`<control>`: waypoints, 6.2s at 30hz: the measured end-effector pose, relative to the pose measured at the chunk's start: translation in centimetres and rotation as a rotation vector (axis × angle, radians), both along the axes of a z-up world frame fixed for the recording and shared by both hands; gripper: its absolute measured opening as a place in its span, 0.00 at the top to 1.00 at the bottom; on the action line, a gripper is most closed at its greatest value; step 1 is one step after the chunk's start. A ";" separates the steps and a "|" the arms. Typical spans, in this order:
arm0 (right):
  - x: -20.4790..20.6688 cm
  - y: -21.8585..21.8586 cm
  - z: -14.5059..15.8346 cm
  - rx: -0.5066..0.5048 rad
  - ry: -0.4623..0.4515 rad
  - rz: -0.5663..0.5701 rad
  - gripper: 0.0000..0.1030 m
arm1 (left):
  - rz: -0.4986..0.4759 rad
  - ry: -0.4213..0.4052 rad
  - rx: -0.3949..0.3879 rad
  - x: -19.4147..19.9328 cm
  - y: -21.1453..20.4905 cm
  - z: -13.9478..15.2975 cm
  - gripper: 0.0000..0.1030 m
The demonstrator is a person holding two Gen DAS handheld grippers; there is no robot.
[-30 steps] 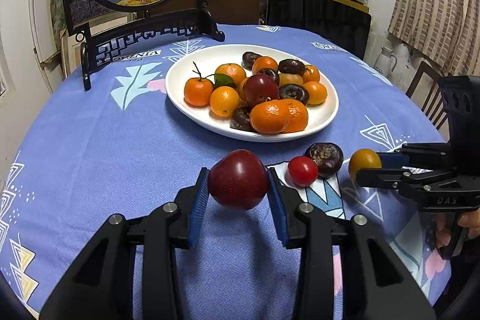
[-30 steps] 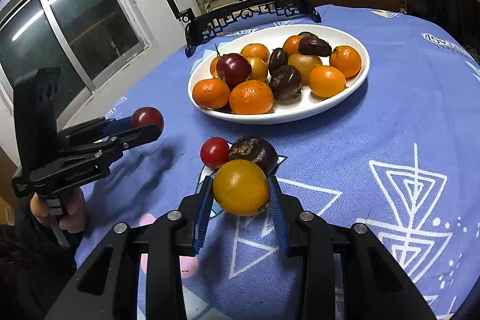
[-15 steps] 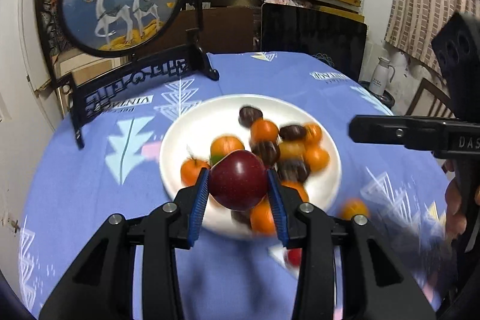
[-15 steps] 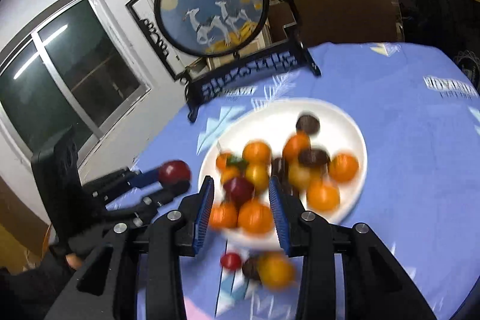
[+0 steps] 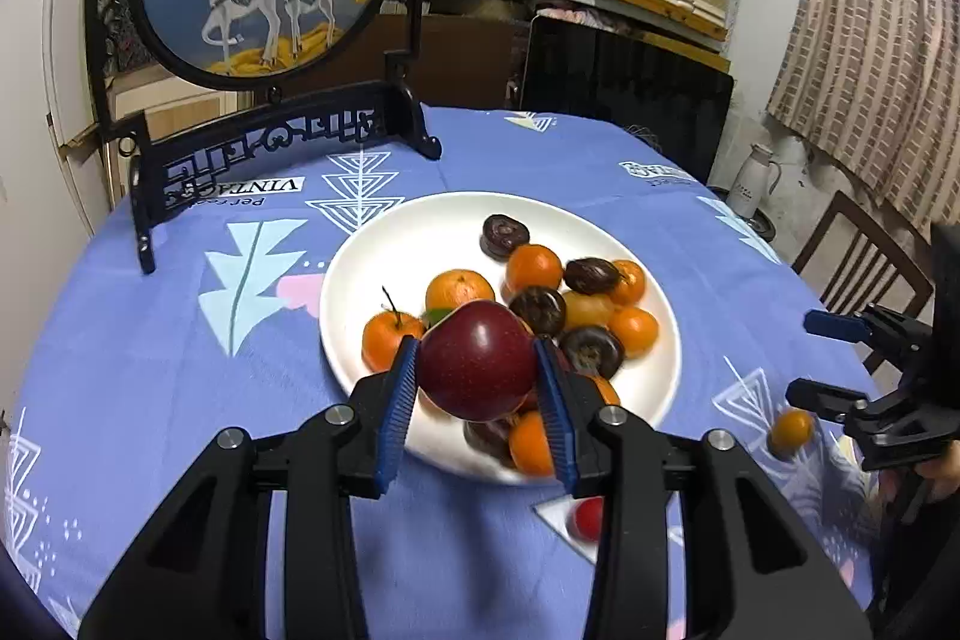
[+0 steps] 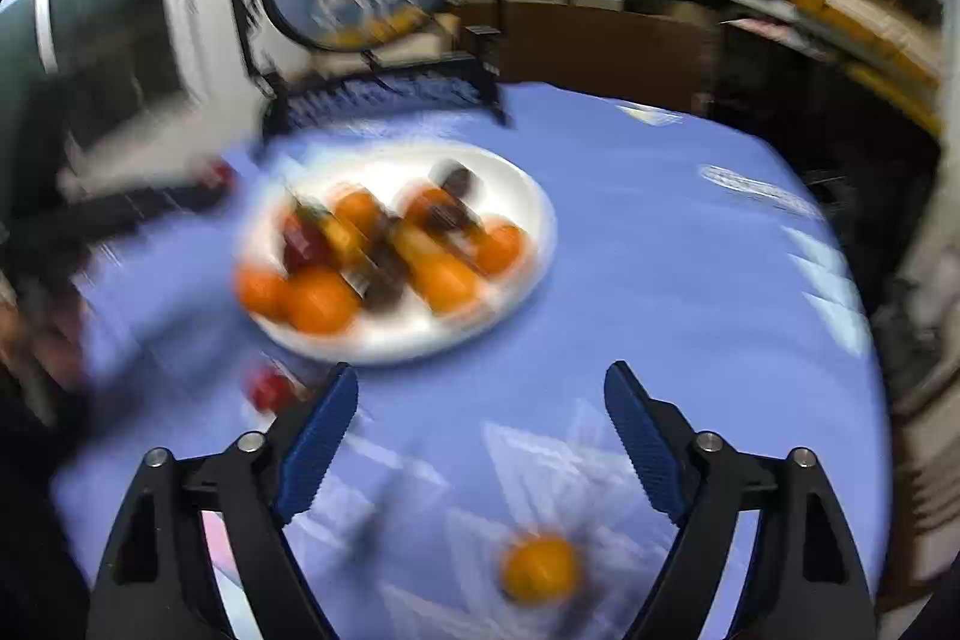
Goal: Organize fruits
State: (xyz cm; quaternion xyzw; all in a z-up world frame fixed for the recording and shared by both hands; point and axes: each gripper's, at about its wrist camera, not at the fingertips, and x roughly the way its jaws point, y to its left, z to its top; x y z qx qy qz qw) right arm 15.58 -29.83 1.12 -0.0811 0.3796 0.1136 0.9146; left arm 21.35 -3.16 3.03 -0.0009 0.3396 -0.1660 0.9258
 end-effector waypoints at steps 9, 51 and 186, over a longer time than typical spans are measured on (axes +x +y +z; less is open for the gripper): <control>-0.5 -4.0 -5.8 -0.053 0.171 -0.068 0.41 | 0.021 0.015 -0.024 -3.0 1.8 -1.1 0.64; 3.7 1.3 -0.4 0.369 -0.084 -0.033 0.30 | -0.193 -0.003 0.182 -5.5 -3.1 -4.0 0.28; -20.5 2.1 6.9 0.265 -0.198 -0.098 0.03 | 0.265 -0.164 0.176 -27.1 3.7 5.3 0.05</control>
